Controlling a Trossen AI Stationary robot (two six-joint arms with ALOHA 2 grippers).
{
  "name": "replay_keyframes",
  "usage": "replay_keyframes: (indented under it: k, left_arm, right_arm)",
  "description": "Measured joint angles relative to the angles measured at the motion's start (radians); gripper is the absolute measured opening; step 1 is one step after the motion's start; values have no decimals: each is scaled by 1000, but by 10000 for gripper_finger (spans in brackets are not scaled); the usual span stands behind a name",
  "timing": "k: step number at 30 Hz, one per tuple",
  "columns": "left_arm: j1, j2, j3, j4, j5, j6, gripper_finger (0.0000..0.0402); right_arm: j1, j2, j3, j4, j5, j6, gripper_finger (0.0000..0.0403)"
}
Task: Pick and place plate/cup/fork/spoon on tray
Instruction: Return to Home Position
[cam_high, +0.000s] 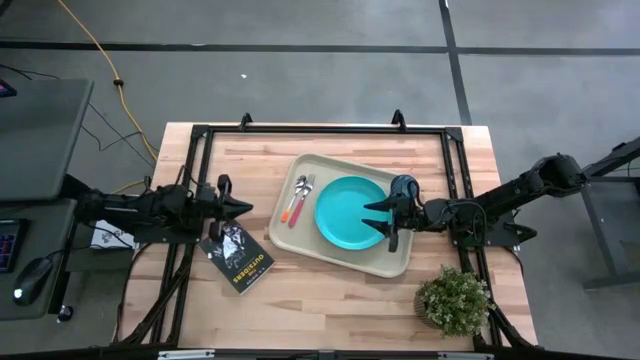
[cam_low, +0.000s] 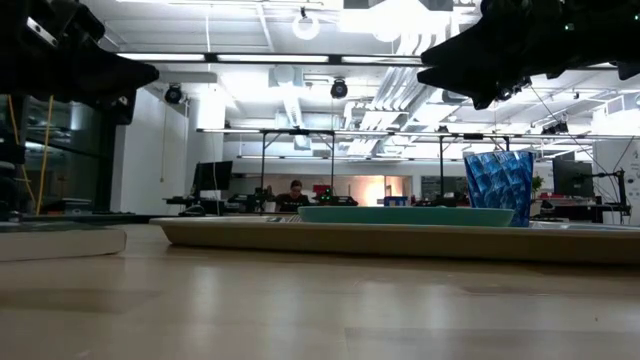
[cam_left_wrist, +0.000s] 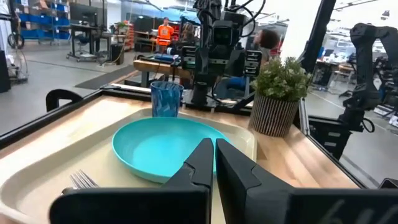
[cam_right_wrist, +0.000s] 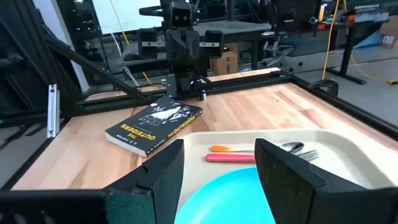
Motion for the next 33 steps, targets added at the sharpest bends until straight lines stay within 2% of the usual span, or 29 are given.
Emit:
replay_keyframes:
  k: [7,9,11,13,15,17,27,33]
  left_arm:
    - [2,2,0,4,-39,-4,0]
    - [2,2,0,4,-39,-18,0]
    - [2,2,0,4,-39,-33,0]
    - [2,2,0,4,-39,-34,0]
    - [2,2,0,4,-39,-34,0]
    - [2,2,0,4,-39,-34,0]
    - [2,2,0,5,-38,-34,0]
    - [2,2,0,5,-38,-34,0]
  right_arm:
    - [-2,-5,0,-3,-8,85,188]
    - [-9,-51,0,-38,-9,86,178]
    - [-14,-139,0,-111,-19,91,152]
    - [-15,-247,0,-236,-16,94,106]
    - [-12,-351,-9,-329,9,94,43]
    - [-11,-447,-41,-369,34,95,14]
    - [-30,-757,-297,-214,27,52,2]
    - [-87,-925,-306,-358,-13,44,0]
